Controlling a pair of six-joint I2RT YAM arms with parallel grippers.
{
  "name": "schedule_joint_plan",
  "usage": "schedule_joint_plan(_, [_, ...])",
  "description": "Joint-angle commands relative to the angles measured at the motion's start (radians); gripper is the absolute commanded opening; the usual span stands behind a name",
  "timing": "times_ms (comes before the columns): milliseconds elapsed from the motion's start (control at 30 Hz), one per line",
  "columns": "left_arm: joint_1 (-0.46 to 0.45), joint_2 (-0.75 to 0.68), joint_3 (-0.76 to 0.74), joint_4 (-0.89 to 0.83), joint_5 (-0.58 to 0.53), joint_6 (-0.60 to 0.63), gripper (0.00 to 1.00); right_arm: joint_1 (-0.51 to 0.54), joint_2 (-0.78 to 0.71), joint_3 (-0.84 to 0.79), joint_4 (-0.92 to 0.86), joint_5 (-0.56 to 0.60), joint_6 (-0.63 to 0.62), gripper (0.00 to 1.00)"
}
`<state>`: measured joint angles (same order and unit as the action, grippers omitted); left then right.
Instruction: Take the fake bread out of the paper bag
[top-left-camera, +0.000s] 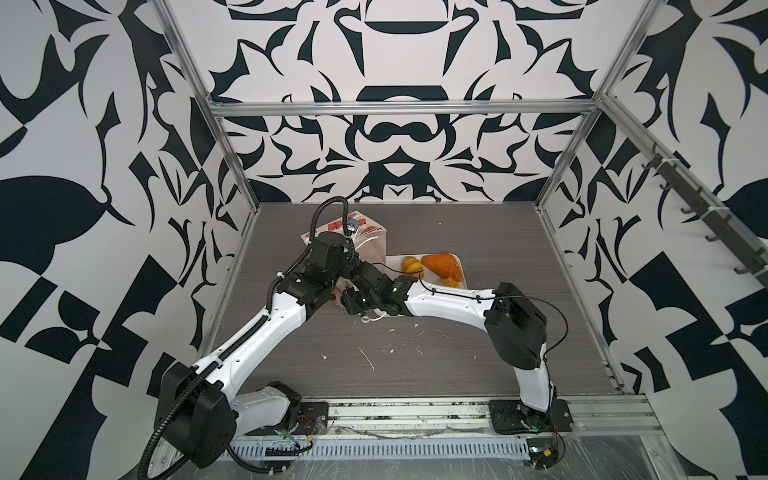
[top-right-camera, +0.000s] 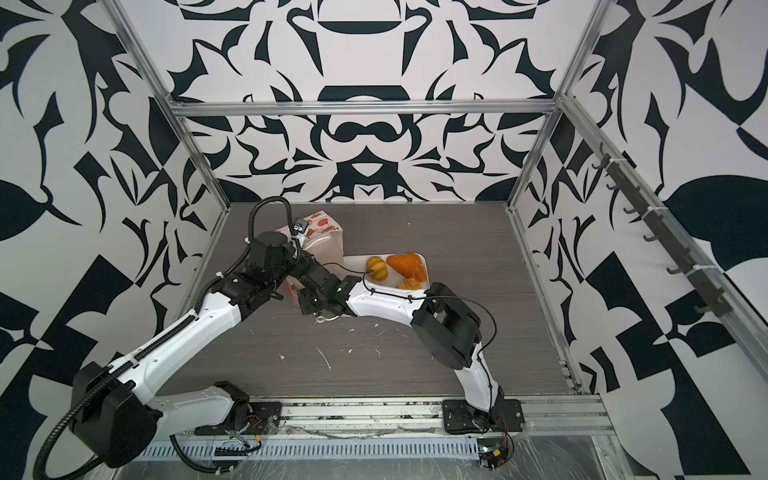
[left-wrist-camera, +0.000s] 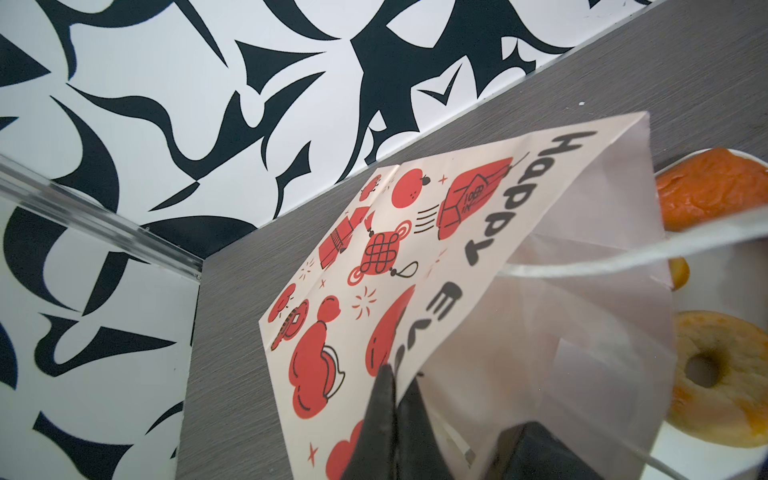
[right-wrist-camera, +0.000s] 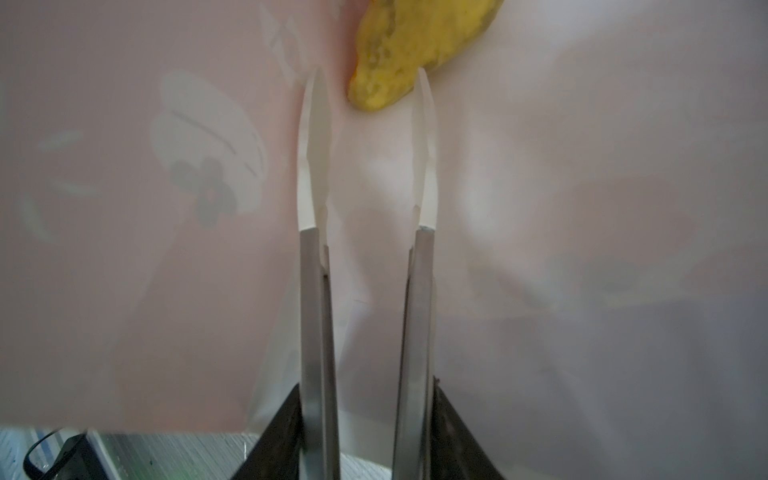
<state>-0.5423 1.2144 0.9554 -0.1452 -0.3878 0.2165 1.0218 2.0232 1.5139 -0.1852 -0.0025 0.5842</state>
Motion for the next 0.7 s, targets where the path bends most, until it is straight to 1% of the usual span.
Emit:
schedule_joint_plan(0, [-0.036,-0.034,0.006,0.038,0.093,-0.018,0.00,-0.019,0.015,0.058,0.012,-0.032,0.017,0.45])
schedule_joint_plan(133, [-0.036,-0.040,0.000,0.054,0.093,-0.025,0.00,-0.022,0.035,0.071,0.013,-0.066,0.029,0.45])
schedule_joint_plan(233, [-0.036,-0.047,-0.002,0.062,0.088,-0.026,0.00,-0.022,0.029,0.048,0.031,-0.081,0.041,0.44])
schedule_joint_plan(567, [-0.036,-0.069,0.002,0.054,0.049,0.007,0.00,-0.022,0.001,-0.034,0.064,-0.073,0.057,0.44])
schedule_joint_plan(667, [-0.035,-0.078,0.004,0.043,0.049,-0.003,0.00,-0.023,-0.018,-0.067,0.091,-0.064,0.067,0.44])
